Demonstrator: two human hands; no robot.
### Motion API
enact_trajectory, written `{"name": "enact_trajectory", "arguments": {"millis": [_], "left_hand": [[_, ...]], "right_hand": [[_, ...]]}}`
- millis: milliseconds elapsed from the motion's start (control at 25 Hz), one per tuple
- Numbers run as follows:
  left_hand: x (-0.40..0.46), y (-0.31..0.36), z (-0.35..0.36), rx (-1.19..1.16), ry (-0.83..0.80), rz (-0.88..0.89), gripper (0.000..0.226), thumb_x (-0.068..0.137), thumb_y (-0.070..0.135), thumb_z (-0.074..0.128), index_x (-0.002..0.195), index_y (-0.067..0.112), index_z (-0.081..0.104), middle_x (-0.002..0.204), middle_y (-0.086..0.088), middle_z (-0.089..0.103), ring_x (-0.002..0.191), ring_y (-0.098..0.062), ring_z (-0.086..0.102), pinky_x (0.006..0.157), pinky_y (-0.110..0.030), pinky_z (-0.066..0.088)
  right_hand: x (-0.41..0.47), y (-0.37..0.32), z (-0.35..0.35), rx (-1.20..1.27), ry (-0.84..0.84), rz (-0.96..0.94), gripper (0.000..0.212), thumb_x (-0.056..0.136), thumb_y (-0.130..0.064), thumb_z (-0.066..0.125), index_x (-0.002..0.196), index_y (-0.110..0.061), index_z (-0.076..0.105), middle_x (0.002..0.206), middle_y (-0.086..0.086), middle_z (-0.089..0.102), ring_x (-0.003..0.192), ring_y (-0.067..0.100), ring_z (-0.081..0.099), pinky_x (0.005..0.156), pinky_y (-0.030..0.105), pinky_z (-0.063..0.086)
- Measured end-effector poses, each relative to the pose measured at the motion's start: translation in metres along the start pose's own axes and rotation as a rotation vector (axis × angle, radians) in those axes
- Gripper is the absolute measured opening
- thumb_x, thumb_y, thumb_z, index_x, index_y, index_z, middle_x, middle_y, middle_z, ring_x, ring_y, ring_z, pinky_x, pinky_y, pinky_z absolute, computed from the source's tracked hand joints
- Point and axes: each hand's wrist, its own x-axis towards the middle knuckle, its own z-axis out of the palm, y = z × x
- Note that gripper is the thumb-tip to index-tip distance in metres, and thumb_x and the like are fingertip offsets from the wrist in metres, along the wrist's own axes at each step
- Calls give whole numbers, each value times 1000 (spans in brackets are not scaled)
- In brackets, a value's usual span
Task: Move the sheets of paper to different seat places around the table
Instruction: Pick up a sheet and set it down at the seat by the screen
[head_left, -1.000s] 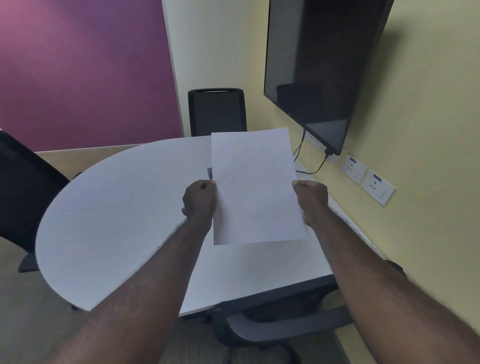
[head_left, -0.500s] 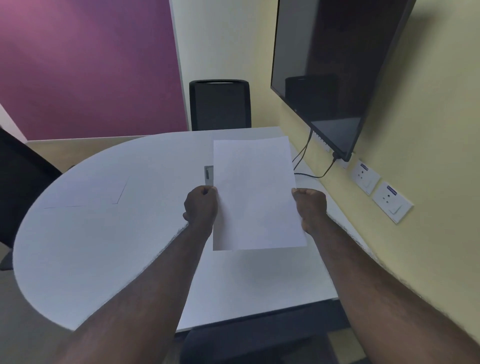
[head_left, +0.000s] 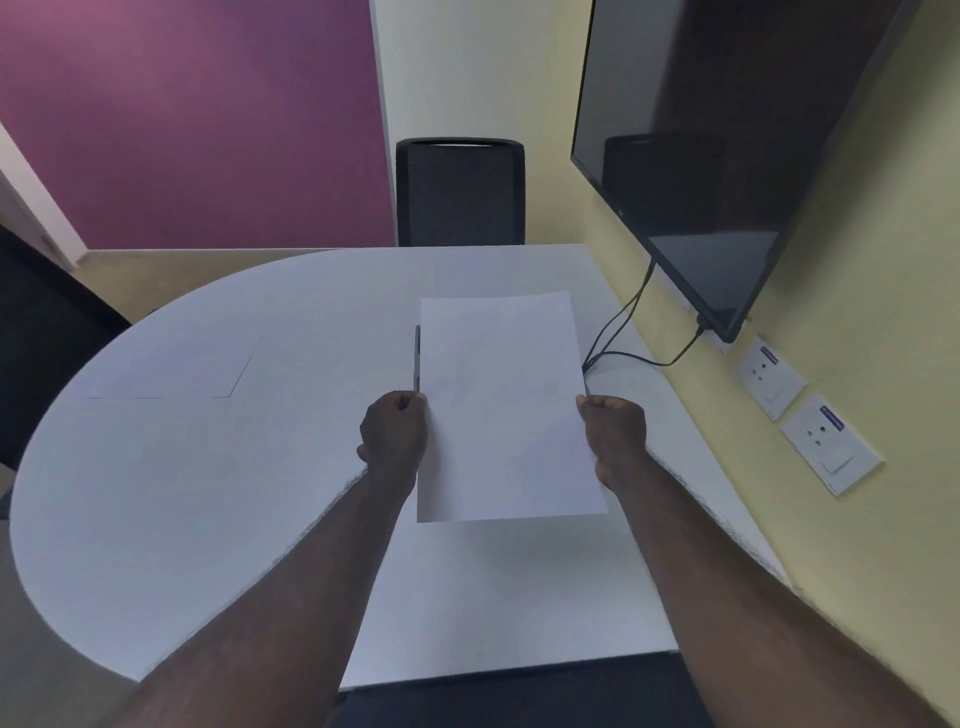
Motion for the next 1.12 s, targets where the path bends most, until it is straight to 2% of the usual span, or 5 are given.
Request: {"name": "enact_trajectory", "arguments": {"millis": [120, 240, 600, 960, 1120], "left_hand": [[7, -10, 12, 7, 20, -14, 22, 86, 27, 52, 72, 14, 61, 67, 5, 55, 70, -23, 50, 89, -42, 42], [16, -26, 26, 31, 41, -38, 22, 86, 28, 51, 81, 13, 66, 74, 4, 60, 77, -25, 55, 94, -46, 43], [42, -88, 66, 162, -2, -116, 19, 90, 32, 52, 87, 24, 69, 89, 6, 68, 91, -23, 59, 94, -44, 41], [53, -155, 98, 289, -66, -222, 15, 89, 32, 54, 81, 27, 66, 78, 10, 63, 82, -19, 55, 84, -39, 34], [53, -173, 106, 348, -97, -254, 14, 90, 33, 55, 80, 30, 66, 79, 13, 62, 81, -18, 53, 84, -38, 33]], "right_hand": [[14, 9, 4, -7, -25, 16, 25, 88, -19, 67, 106, -2, 70, 102, 9, 66, 96, 22, 58, 87, 33, 47], [24, 26, 8, -11, -41, 37, 21, 87, -17, 67, 102, -2, 72, 96, 9, 66, 92, 21, 57, 82, 30, 45], [57, 106, 28, -137, -38, 126, 19, 88, -16, 66, 99, -1, 72, 91, 6, 65, 94, 23, 60, 85, 30, 47], [73, 181, 44, -313, -17, 200, 18, 88, -17, 64, 91, -2, 74, 80, 6, 62, 82, 21, 56, 78, 28, 45], [73, 202, 40, -430, 9, 193, 20, 87, -18, 66, 91, 0, 74, 94, 17, 74, 93, 30, 67, 87, 35, 51]]}}
